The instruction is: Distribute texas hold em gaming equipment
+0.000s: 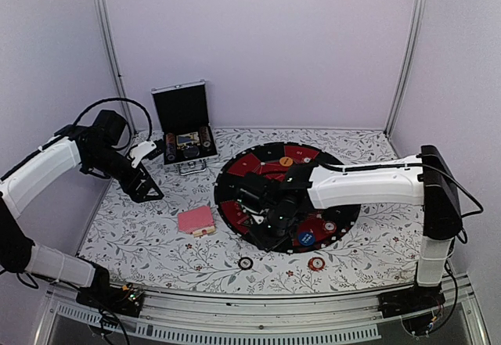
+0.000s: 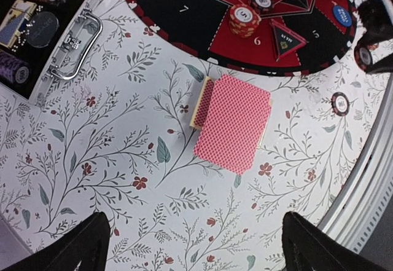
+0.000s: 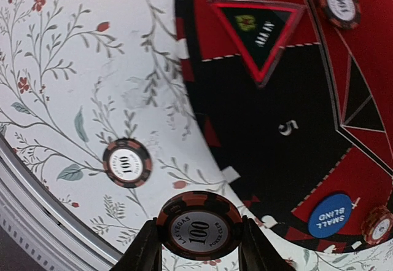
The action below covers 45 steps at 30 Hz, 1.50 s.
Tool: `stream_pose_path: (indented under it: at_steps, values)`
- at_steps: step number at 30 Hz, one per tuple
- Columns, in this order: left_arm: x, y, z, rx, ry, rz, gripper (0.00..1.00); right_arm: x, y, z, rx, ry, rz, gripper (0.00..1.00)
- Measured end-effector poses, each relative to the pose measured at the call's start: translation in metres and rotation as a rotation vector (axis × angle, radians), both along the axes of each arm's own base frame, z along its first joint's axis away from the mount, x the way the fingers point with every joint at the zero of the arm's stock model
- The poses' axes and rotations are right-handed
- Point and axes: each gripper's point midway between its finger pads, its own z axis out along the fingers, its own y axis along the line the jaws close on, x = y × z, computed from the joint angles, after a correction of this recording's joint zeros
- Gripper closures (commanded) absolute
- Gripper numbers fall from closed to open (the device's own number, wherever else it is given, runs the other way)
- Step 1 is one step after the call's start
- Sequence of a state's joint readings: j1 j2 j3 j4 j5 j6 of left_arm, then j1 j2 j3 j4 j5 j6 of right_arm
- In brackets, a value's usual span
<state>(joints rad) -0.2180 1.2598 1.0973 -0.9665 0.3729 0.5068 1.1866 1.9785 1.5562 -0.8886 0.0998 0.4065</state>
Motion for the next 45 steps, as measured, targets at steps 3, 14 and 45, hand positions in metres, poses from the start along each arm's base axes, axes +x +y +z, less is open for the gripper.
stream_pose_path:
  at_steps: [3, 14, 45]
  values:
    - [0.001, -0.004, -0.002, 0.007, -0.006, -0.014, 0.0, 0.018, -0.033, 0.003, -0.001, 0.005, -0.087, 0.72]
    - [-0.007, -0.014, -0.019, 0.02, 0.019, -0.056, 0.0, 0.063, -0.121, -0.034, -0.088, 0.027, -0.304, 0.74]
    - [-0.006, -0.021, -0.027, 0.027, 0.017, -0.094, 0.0, 0.096, -0.151, -0.043, -0.072, -0.008, -0.382, 0.62]
